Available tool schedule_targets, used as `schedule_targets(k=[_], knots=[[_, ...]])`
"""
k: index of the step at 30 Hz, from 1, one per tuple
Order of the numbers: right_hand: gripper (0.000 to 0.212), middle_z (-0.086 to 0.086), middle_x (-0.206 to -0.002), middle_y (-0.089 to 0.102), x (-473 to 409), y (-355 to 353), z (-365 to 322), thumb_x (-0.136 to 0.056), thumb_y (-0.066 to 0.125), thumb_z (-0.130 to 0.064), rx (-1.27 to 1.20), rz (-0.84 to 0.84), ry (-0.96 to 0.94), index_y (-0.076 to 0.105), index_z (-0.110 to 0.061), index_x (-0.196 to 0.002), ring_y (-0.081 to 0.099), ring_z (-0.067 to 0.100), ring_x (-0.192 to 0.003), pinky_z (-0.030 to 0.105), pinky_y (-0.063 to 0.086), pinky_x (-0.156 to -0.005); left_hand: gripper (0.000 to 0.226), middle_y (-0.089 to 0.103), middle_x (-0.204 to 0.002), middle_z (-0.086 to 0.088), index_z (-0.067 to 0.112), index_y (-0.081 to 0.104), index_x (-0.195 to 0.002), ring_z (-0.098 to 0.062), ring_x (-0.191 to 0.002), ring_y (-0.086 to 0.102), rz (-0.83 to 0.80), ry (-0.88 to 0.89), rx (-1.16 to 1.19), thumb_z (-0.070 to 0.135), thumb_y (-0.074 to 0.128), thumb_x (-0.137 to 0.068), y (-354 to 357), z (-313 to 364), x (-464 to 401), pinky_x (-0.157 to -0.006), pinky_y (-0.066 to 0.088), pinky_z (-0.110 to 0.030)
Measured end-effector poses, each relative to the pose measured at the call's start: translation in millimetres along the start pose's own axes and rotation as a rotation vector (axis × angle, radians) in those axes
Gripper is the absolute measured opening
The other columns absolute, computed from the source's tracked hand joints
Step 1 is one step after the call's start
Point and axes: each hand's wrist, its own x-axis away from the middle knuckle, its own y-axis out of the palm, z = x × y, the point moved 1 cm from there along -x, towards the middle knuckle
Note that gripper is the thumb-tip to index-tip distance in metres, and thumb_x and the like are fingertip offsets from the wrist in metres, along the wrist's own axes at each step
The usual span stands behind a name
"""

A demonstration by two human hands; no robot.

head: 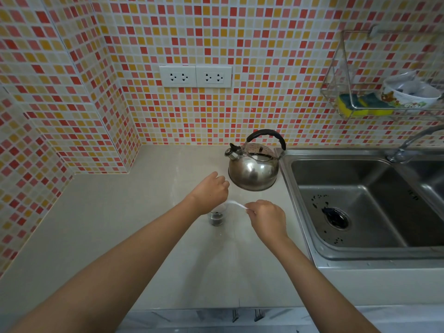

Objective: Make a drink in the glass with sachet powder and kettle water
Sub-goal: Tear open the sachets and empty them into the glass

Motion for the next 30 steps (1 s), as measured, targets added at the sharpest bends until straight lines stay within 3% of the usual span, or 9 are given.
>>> schedule_targets(k=[4,7,9,11,18,22,25,30], knots=[[0.012,0.003,-0.074,0.072,8.4,5.5,12.0,-0.085,0.062,-0.017,-0.402,0.004,0.421,0.072,-0.013,-0.082,0.065,0.025,-0.067,0.026,0.044,-0.056,0.033,0.061,-0.108,-0.012,0.004,0.061,-0.117,-0.025,-0.095,0.053,-0.008,-0.038,0.006,0.008,0.066,-0.085,-0.5,-3.4,3.5,-0.076,0.037,-0.032],[0.019,0.004,-0.056,0.058,8.6,17.9,22.3,-0.078,0.066,-0.011,-0.765,-0.06,0.783,0.066,-0.01,-0.059,0.053,0.027,-0.056,0.027,0.036,-0.057,0.032,0.06,-0.107,-0.012,0.003,0.061,-0.116,-0.024,-0.094,0.053,-0.011,-0.053,0.019,0.008,0.067,-0.085,-1.3,-4.5,5.1,-0.072,0.033,-0.032],[0.031,0.003,-0.051,0.045,8.2,27.2,25.5,-0.074,0.068,-0.007,-0.867,-0.078,0.914,0.053,-0.011,-0.047,0.043,0.023,-0.055,0.028,0.032,-0.059,0.032,0.06,-0.107,-0.012,0.003,0.062,-0.115,-0.024,-0.094,0.052,-0.016,-0.06,0.033,0.008,0.067,-0.084,-1.0,-4.2,5.9,-0.072,0.032,-0.032],[0.032,0.004,-0.053,0.046,7.3,36.5,26.6,-0.073,0.069,-0.005,-0.882,-0.109,0.978,0.049,-0.009,-0.048,0.044,0.022,-0.055,0.028,0.034,-0.059,0.031,0.06,-0.107,-0.012,0.004,0.062,-0.114,-0.024,-0.094,0.052,-0.014,-0.07,0.047,0.007,0.067,-0.083,-0.8,-3.4,6.9,-0.071,0.031,-0.032],[0.021,0.013,-0.07,0.067,6.6,62.6,17.9,-0.073,0.074,-0.012,-0.793,-0.22,0.971,0.061,-0.005,-0.058,0.06,0.027,-0.062,0.028,0.042,-0.056,0.026,0.057,-0.104,-0.01,0.005,0.062,-0.11,-0.024,-0.094,0.053,-0.021,-0.08,0.061,0.003,0.062,-0.084,0.9,-2.5,9.3,-0.07,0.032,-0.032],[0.033,0.003,-0.056,0.055,4.9,66.0,12.4,-0.077,0.068,-0.013,-0.705,-0.224,0.928,0.05,-0.011,-0.05,0.052,0.023,-0.055,0.023,0.03,-0.047,0.027,0.058,-0.105,-0.011,0.004,0.062,-0.112,-0.023,-0.094,0.052,-0.011,-0.084,0.071,0.005,0.063,-0.085,2.9,-2.0,11.0,-0.071,0.032,-0.032],[0.033,0.003,-0.057,0.054,3.7,65.6,11.9,-0.08,0.064,-0.011,-0.636,-0.238,0.893,0.048,-0.011,-0.051,0.053,0.025,-0.06,0.023,0.03,-0.048,0.028,0.058,-0.106,-0.01,0.005,0.061,-0.114,-0.023,-0.094,0.052,-0.008,-0.101,0.078,0.007,0.064,-0.085,3.2,-3.6,11.4,-0.071,0.033,-0.031],[0.017,0.01,-0.089,0.069,6.7,60.1,10.4,-0.085,0.06,-0.026,-0.483,-0.212,0.794,0.063,-0.013,-0.075,0.06,0.027,-0.072,0.028,0.043,-0.064,0.029,0.057,-0.106,-0.01,0.006,0.059,-0.114,-0.023,-0.095,0.053,0.014,-0.16,0.15,0.007,0.063,-0.085,10.9,-6.3,11.2,-0.072,0.032,-0.031]])
